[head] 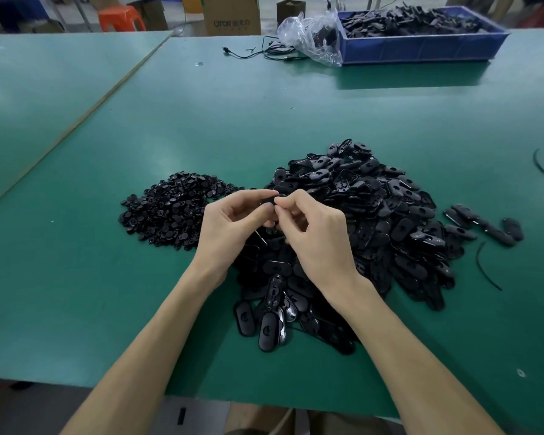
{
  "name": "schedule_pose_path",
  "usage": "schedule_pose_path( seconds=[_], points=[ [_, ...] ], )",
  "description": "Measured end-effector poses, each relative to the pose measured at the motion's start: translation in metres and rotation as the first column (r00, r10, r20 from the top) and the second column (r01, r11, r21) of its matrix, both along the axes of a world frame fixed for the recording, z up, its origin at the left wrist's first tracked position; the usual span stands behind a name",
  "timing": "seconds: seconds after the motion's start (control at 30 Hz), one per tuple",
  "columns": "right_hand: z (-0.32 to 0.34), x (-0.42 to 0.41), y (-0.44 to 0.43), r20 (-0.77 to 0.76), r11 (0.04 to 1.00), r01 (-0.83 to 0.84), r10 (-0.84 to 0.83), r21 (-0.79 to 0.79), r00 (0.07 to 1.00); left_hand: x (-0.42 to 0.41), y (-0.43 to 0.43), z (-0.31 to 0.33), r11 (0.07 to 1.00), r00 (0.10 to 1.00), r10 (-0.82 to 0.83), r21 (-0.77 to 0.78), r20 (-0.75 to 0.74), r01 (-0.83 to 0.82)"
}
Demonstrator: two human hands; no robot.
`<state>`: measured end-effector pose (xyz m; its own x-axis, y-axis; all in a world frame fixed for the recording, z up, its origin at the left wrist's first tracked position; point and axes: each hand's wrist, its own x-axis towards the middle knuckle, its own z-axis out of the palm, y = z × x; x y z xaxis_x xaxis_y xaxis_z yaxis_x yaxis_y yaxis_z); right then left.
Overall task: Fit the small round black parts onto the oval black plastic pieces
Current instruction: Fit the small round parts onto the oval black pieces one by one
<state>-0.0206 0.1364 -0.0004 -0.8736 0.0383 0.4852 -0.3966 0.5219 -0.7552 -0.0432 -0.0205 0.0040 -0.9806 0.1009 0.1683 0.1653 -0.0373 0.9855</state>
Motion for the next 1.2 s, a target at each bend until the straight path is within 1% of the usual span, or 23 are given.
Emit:
schedule_pose_path(
  seconds=[0.2,0.33,0.43,0.53,0.67,0.83,1.07,1.2],
  points=[
    [0.0,0.0,-0.003,-0.036,0.997,-0.061,0.063,0.052,0.997,-0.004,-0.005,-0.003,0.996,0.997,0.021,0.09,0.075,-0.028],
    [0.003,-0.001,0.0,-0.036,0.998,-0.059,0.06,0.035,0.998,-0.005,-0.005,-0.005,0.997,0.997,0.0,0.078,0.077,-0.006],
    [0.005,-0.001,0.0,-0.009,0.999,-0.038,0.038,-0.016,0.999,-0.005,-0.005,-0.004,0.997,0.998,-0.021,0.073,0.063,0.016],
    [0.007,-0.002,0.0,0.024,0.995,-0.011,0.013,-0.099,1.0,-0.004,-0.005,-0.003,0.995,0.996,-0.063,0.079,0.056,0.059],
    [0.008,-0.001,0.001,0.066,0.971,-0.05,0.067,-0.233,0.996,-0.003,-0.004,-0.003,0.992,0.995,-0.09,0.098,0.051,0.085],
    [0.01,-0.002,0.003,0.1,0.942,-0.058,0.096,-0.332,0.99,-0.002,-0.003,-0.003,0.993,0.995,-0.096,0.066,0.025,0.094],
    [0.01,-0.001,0.004,0.086,0.95,-0.062,0.092,-0.305,0.992,-0.002,-0.004,-0.001,0.995,0.995,-0.092,0.047,0.027,0.091],
    [0.012,0.001,0.002,0.044,0.965,-0.069,0.082,-0.253,0.996,-0.001,-0.003,0.0,0.995,0.995,-0.088,0.04,0.037,0.087]
  ],
)
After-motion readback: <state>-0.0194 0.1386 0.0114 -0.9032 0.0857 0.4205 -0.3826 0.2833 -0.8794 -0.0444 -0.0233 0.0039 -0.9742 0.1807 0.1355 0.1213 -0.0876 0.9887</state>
